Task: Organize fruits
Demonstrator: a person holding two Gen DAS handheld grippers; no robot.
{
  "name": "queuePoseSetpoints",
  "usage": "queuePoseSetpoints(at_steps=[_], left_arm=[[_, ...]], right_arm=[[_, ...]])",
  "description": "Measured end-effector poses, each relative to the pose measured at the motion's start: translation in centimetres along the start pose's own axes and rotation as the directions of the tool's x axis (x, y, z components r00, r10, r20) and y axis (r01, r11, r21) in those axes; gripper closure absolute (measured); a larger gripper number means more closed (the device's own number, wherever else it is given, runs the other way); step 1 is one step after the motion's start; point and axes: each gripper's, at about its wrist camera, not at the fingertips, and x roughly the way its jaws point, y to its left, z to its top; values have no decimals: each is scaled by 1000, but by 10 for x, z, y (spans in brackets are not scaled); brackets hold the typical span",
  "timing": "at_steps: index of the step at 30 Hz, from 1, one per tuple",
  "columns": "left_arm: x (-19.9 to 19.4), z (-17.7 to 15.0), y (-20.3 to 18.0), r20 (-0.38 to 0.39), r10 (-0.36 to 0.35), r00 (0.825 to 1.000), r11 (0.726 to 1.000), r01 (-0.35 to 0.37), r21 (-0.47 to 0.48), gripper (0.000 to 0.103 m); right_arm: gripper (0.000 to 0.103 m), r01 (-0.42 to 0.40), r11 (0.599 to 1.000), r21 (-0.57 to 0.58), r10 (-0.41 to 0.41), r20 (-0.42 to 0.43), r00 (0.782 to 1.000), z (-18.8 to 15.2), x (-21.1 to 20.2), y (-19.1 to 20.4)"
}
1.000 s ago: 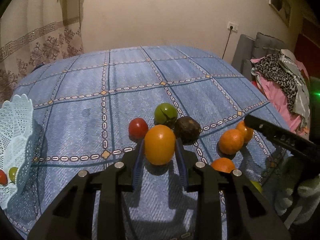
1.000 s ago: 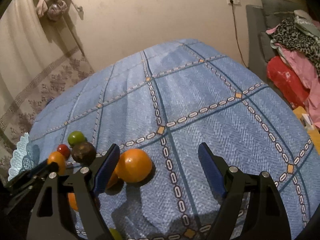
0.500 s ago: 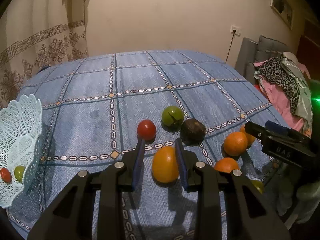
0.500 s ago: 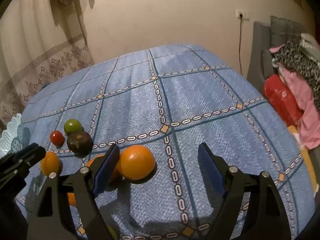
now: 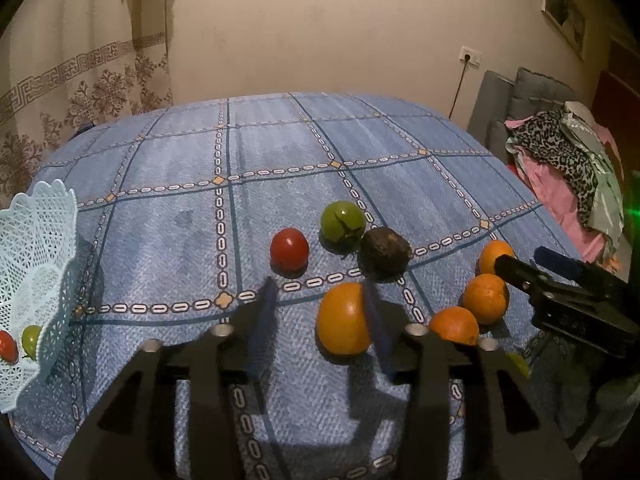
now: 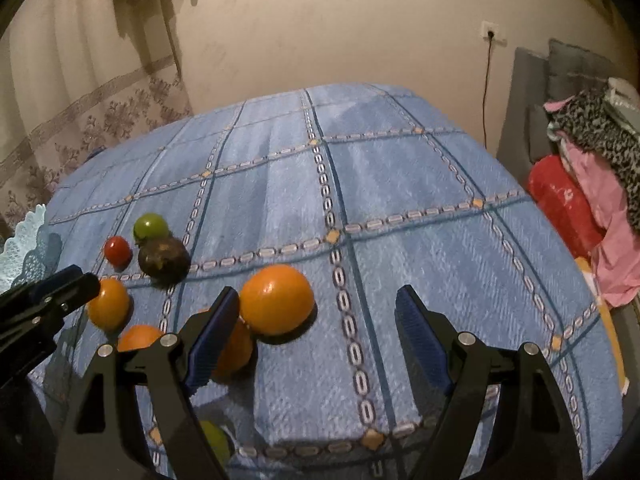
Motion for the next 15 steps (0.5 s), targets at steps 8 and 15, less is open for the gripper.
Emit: queuePoseSetpoints(at_steps=[8, 15], left_arm=[[3, -4, -9, -18, -24, 1000, 1000, 24, 18, 47], [6, -6, -11, -31, -53, 998, 998, 53, 18, 48]], right_arm=[[23, 32, 999, 22, -32, 13, 999, 0, -12, -14], [23, 88, 993, 74, -90, 29, 996, 3, -21, -35]])
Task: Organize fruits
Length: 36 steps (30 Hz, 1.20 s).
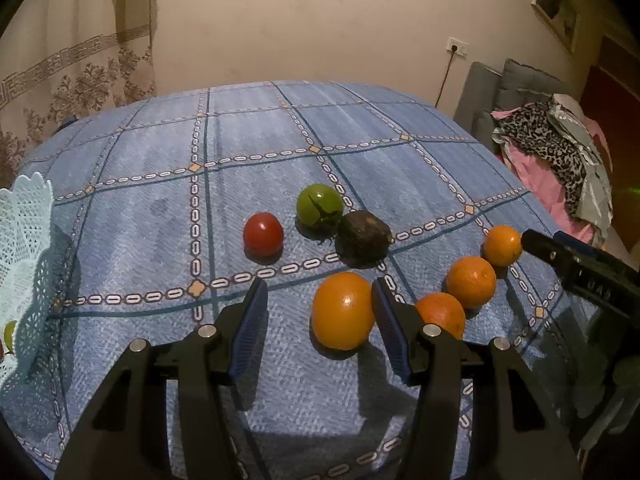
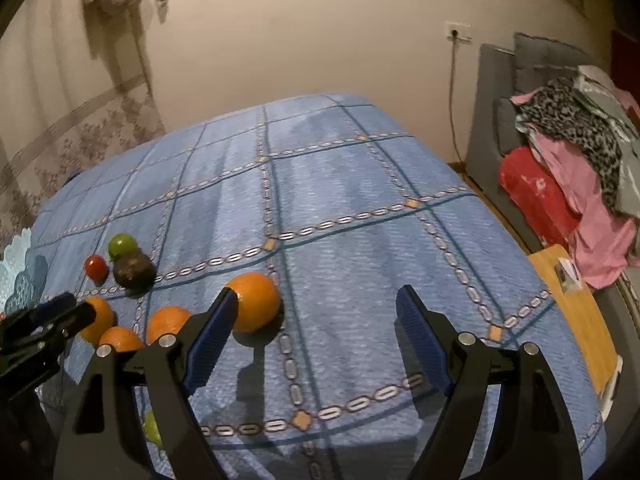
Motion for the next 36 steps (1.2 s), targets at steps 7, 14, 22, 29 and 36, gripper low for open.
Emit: queuePoseSetpoints(at_steps=[7, 14, 22, 29, 36], left_arm=[[-1, -3, -10, -8, -14, 1000, 999, 14, 32, 58], [2, -7, -16, -28, -23, 999, 998, 24, 50, 58], [8, -8, -12, -43, -28, 999, 999, 29, 34, 68], [-1, -5, -14, -11, -15, 1000, 999, 16, 44, 68], [-10, -3, -8, 11, -6, 1000, 1000, 6, 22, 68]], right_arm=[[23, -126, 991, 35, 126, -6, 992, 1, 0, 0], [28, -200, 980, 6, 200, -46, 979, -4, 10, 18], [46, -189, 981, -33, 186, -73, 980, -10, 13, 21], [54, -155, 987, -48, 149, -104, 983, -15, 19, 19], [63, -131, 989, -62, 125, -97, 987, -16, 17, 20]])
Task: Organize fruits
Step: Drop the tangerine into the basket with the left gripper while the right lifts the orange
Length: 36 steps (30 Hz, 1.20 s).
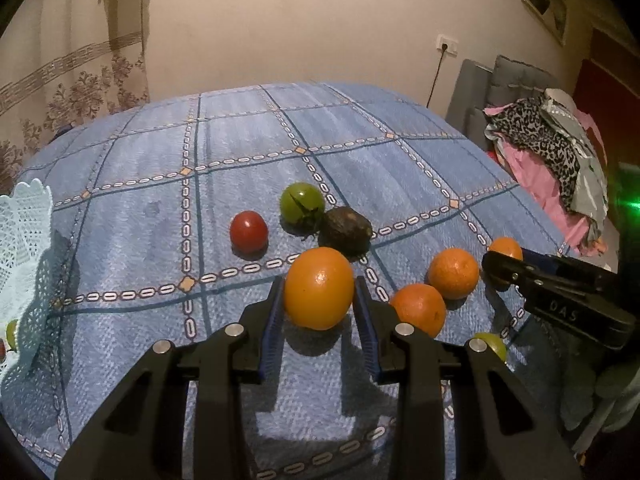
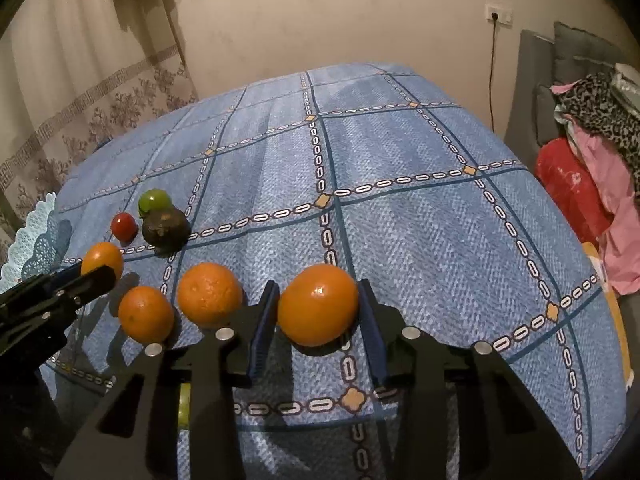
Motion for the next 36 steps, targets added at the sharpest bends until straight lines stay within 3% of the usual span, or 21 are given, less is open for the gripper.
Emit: queuePoseSetpoints(at_steps=[13, 24, 31, 36], left_arm=[[-46, 10, 27, 117, 66, 991, 995, -57, -79, 68], [-96, 6, 93, 176, 237, 955, 959, -201, -202, 68], [-121, -3, 135, 185, 321, 929, 925, -265, -273, 68], [-131, -11, 160, 178, 352, 919, 908, -289, -304, 68]], right_arm=[[63, -46, 999, 0, 46, 80, 996, 9, -30, 17], [63, -154, 984, -92, 164, 116, 980, 26, -45, 81], [63, -219, 964, -152, 234, 87, 968, 30, -43, 127], [63, -258, 947, -192, 274, 58, 960, 27, -39, 157]])
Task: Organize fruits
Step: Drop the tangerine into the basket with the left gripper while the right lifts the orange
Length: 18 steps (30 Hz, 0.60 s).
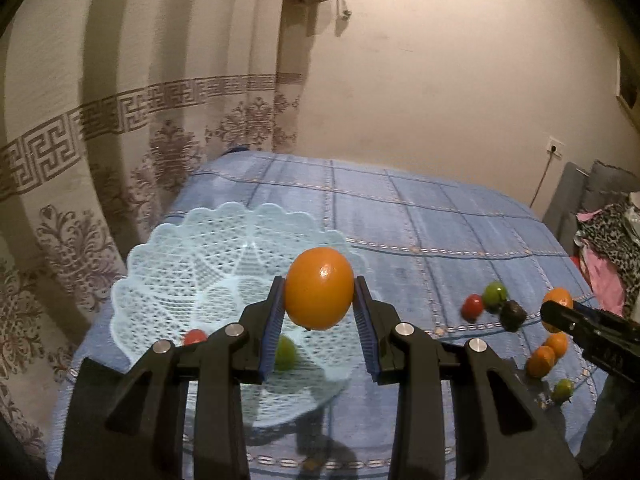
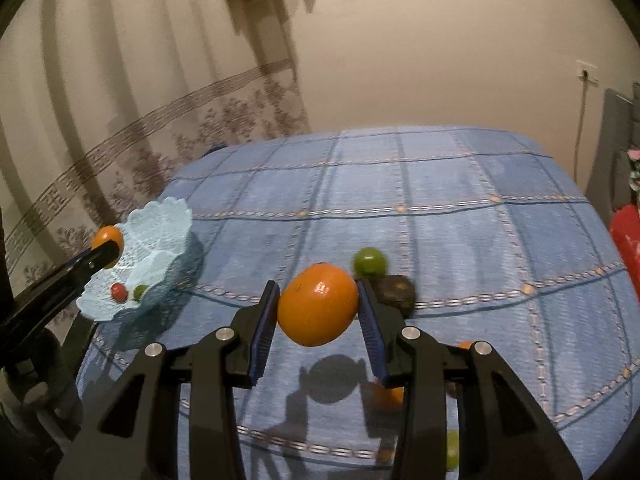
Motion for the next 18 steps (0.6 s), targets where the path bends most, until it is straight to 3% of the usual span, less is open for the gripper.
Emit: queuePoseSetpoints(at_steps=[9, 11, 18], left_arm=[[3, -2, 35, -15, 47, 999, 996, -48, -78, 66], [2, -1, 42, -9, 63, 998, 993, -64, -99, 49], [-12, 5, 64, 34, 97, 995, 984, -91, -150, 44]], right_arm=[[63, -78, 995, -68, 76, -31, 997, 8, 21, 52], [63, -98, 992, -83, 95, -38, 995, 10, 26, 65], [63, -162, 978, -132, 158, -44, 986, 21, 41, 104]])
